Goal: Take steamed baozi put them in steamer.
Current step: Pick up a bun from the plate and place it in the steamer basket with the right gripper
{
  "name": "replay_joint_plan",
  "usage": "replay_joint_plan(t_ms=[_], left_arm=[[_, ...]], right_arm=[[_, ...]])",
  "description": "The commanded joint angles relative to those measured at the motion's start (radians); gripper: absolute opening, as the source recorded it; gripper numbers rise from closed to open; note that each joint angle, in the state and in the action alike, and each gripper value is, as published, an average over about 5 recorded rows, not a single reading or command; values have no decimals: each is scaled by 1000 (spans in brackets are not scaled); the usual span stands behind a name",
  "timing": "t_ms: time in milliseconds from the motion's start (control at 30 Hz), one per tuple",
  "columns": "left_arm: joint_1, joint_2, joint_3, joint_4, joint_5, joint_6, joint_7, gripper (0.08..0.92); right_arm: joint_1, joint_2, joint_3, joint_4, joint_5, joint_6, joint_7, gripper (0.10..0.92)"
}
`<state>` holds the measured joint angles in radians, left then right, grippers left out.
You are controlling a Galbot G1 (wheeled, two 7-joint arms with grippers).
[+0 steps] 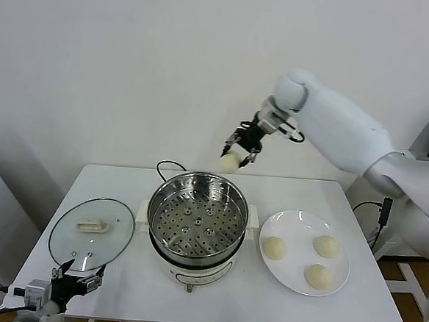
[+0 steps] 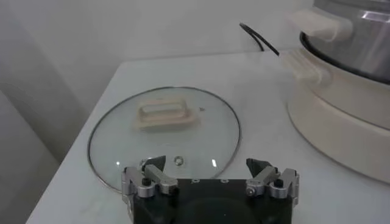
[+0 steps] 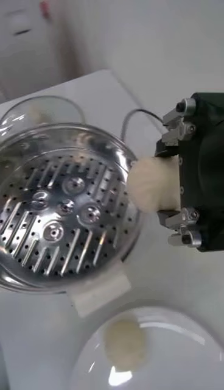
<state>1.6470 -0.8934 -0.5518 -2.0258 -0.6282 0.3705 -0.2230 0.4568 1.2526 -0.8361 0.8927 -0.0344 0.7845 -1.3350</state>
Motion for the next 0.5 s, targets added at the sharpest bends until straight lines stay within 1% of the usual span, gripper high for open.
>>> replay_joint_plan(t_ms=[33, 233, 500], left_arm=[[-1, 0, 1, 2, 0, 0, 0, 823], [-2, -1, 3, 6, 0, -3, 0, 823], [-4, -3, 6, 11, 2, -3, 0, 823]], right_arm=[[-12, 97, -2, 6, -95, 88, -21, 549], [-89, 109, 29, 49, -230, 88, -18, 550], [-164, 120, 60, 80, -315, 88, -16, 548]])
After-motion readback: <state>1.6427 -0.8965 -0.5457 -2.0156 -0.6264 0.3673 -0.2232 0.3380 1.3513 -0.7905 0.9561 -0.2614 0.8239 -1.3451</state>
